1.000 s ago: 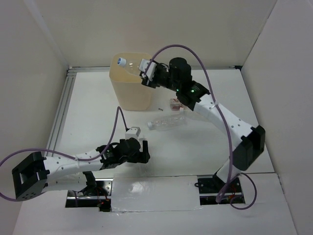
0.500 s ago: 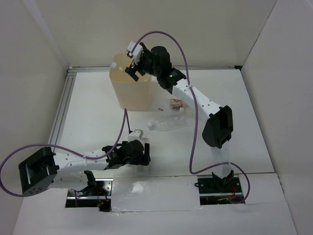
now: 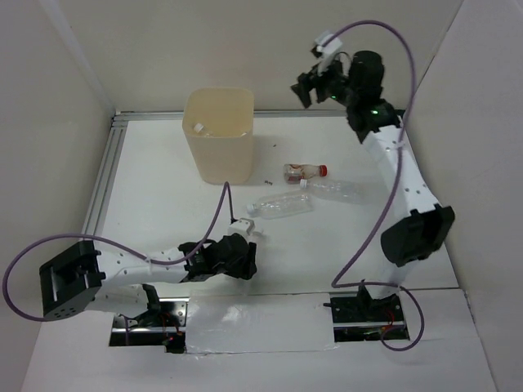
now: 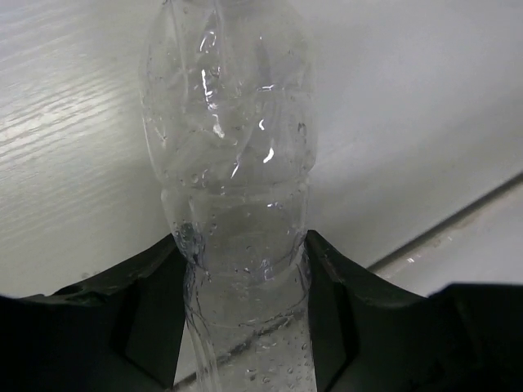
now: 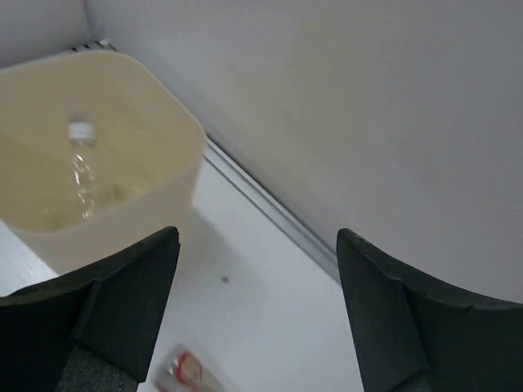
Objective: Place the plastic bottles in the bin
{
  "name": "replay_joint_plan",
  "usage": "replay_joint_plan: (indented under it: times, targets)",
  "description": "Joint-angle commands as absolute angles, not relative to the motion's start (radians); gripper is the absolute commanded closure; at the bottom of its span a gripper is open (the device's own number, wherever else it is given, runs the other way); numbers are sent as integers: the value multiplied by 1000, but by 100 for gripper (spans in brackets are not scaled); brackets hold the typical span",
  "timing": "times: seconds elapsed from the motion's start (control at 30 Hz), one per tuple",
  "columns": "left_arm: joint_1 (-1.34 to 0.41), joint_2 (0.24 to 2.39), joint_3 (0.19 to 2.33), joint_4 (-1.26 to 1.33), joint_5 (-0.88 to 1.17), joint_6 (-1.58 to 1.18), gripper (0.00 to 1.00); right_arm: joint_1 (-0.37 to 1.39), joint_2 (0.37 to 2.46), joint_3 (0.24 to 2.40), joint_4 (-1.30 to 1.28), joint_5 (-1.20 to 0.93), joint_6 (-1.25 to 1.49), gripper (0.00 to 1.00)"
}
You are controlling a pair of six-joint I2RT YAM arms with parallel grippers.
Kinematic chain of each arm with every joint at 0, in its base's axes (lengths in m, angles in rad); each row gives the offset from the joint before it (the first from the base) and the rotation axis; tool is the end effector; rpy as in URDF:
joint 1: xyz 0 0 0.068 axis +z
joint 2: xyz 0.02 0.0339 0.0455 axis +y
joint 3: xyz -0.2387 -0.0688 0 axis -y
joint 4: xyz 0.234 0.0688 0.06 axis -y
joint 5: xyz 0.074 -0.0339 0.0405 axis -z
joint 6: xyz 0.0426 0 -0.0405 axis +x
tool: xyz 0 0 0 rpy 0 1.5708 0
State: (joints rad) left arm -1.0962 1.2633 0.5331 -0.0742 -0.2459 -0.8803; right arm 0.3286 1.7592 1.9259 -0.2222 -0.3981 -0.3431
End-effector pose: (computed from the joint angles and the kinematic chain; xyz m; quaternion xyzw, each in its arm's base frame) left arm 0.1199 -0.2106 0.1465 0.0536 0.9201 -0.2473 0.2991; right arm 0.3719 0.1443 0.4397 -0.3630 0.6275 0.1388 0.6747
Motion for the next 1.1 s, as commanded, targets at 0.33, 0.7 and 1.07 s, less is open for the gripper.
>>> replay_joint_plan:
  times: [0.33,0.7,1.07]
  targets:
    - [-1016,1213,1133,-103,-275,-356,93,49,1160,1077,-400,-615,-715,56]
    - [-571,1520,1618,9,-212,-290,93,-15,1000,851,-429,-604,-726,0]
    - [-419,1696,1692,-20,-333,-249,0,7,969,798,-468,-715,-920,0]
